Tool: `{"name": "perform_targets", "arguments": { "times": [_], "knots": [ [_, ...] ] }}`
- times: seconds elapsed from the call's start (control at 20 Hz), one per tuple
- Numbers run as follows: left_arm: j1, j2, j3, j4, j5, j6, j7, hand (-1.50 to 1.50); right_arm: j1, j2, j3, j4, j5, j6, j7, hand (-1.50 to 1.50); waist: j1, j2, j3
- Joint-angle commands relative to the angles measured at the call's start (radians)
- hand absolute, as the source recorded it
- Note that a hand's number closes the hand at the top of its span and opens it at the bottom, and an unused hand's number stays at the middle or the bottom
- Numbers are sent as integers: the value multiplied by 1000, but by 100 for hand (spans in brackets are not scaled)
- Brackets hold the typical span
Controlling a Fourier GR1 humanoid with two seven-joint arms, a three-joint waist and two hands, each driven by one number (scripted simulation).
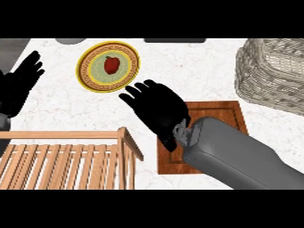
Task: Pick the sweet potato from the cutting board and place it in the basket
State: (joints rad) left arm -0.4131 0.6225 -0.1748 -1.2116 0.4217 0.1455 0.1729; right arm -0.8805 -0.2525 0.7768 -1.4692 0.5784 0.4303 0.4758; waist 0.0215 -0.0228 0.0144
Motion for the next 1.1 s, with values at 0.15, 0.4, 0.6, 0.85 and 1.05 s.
{"name": "perform_targets", "arguments": {
  "times": [0.15,0.4,0.6,0.85,1.05],
  "knots": [
    [93,-91,-22,-26,6,29,-58,0,-214,103,-76,67,-32,296,302,-150,-8,12,-18],
    [131,-80,-18,-36,1,52,-59,0,-269,109,-195,156,-194,521,360,-150,-11,11,-17],
    [146,-81,-19,-61,5,53,-59,0,-271,96,-265,124,-294,611,399,-150,-27,9,-16],
    [163,-72,-14,-83,2,60,-64,0,-213,7,-380,28,-386,624,402,-150,-39,10,-15],
    [199,-66,-8,-109,20,49,-65,0,-113,-25,-397,-107,-393,574,377,-150,-33,12,-14]
  ]
}}
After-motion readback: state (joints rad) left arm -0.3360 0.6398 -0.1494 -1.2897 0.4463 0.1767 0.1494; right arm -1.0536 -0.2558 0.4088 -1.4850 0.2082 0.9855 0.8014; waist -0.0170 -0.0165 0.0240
